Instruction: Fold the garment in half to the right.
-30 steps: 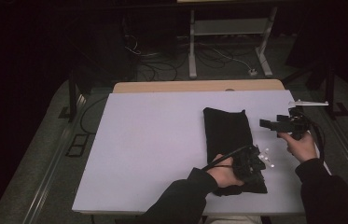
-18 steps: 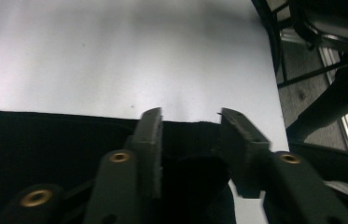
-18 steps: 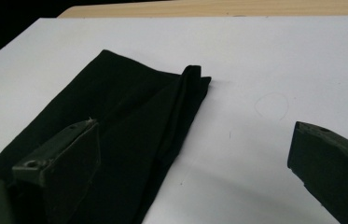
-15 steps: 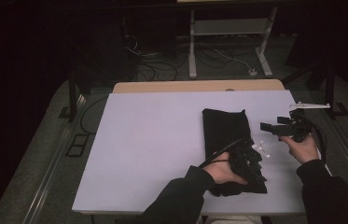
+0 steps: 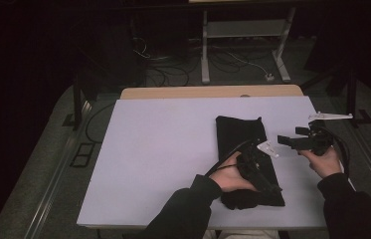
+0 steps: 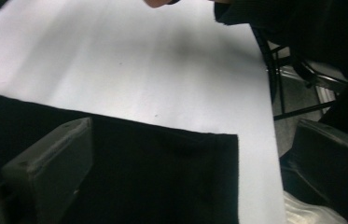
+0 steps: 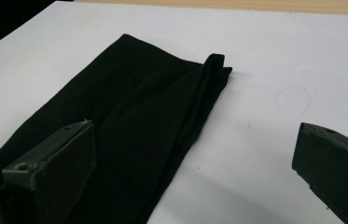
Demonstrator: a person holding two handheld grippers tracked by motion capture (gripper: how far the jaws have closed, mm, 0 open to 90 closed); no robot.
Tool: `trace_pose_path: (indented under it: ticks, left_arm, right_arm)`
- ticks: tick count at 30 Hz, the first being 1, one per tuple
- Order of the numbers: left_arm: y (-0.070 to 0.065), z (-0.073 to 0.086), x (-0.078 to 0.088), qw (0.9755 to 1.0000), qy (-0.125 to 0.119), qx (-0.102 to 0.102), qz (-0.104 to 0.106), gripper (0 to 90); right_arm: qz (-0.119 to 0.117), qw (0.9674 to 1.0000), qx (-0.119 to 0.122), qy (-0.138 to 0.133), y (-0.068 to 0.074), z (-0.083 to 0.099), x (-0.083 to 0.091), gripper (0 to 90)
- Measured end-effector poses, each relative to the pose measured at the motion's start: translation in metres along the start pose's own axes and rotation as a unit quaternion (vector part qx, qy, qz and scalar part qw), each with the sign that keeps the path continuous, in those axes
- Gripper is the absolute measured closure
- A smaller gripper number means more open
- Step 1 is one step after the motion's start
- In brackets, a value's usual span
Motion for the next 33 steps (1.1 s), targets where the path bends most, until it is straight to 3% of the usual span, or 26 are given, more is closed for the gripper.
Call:
trace_pose_path:
  ticks: [8,21,33]
  left_arm:
    - [0.006,0.005,0.011,0.9997,-0.010,-0.007,-0.020,0.0]
    - [0.014,0.018,0.030,0.9988,-0.023,0.001,-0.043,0.0]
    - [0.021,0.033,0.054,0.9964,-0.042,0.017,-0.071,0.0]
  right_arm:
    - [-0.001,1.0000,0.006,-0.006,0.003,0.004,0.009,0.0]
    - [-0.006,0.9997,0.020,-0.009,0.013,0.013,0.022,0.0]
    - [-0.006,0.9994,0.033,-0.011,0.021,0.024,0.034,0.0]
Point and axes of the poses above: each handheld gripper's, and its own axes: x roughly backward along the jaws, z roughly out of its underside, y roughly to its left, the point moved 3 cm from there along -x, roughly forward along the jaws, and after that the axes turned 5 degrees about -x, right-handed, at the moved point
